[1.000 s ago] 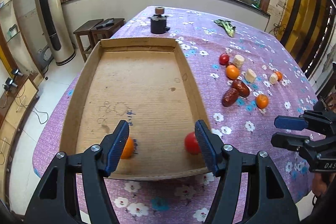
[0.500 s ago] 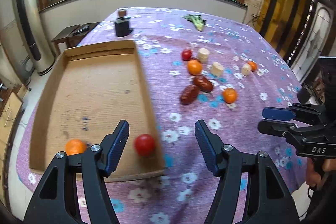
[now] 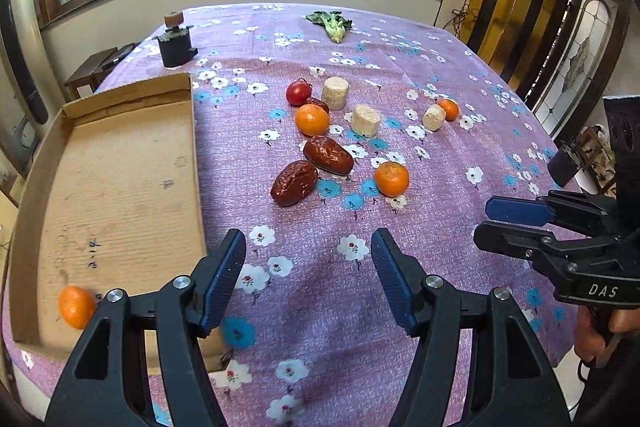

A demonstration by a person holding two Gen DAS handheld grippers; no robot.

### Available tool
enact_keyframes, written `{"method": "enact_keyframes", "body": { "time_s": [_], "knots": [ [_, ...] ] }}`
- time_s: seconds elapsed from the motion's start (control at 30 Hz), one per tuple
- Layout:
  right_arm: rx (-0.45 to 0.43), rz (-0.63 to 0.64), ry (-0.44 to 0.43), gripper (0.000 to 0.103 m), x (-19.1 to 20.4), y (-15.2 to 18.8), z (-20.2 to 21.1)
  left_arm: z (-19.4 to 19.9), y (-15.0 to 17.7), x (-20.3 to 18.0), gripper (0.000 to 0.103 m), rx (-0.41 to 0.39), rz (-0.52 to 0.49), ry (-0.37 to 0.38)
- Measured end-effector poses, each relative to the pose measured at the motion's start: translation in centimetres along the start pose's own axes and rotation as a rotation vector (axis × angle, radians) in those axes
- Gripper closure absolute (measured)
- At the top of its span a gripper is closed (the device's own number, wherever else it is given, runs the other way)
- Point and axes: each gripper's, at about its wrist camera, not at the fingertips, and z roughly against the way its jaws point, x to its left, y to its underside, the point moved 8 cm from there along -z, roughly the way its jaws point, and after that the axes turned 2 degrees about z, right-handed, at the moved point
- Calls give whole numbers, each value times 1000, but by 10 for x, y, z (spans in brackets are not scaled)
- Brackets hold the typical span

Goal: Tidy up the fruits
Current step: 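Grasp the dried red date with the left tool while the right tool grasps a tangerine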

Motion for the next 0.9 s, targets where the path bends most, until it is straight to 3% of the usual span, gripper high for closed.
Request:
{"method": "enact_keyframes", "body": {
  "time_s": [0.4,0.77,0.9],
  "knots": [
    [0,22,88,60,-13,-22,-35,-41,-11,7,39,60,26,1],
    [63,46,111,61,-25,-36,-89,-79,-19,13,39,124,35,-14],
    [77,62,115,65,-25,-37,-99,-89,-24,11,39,128,10,-51]
  ]
}}
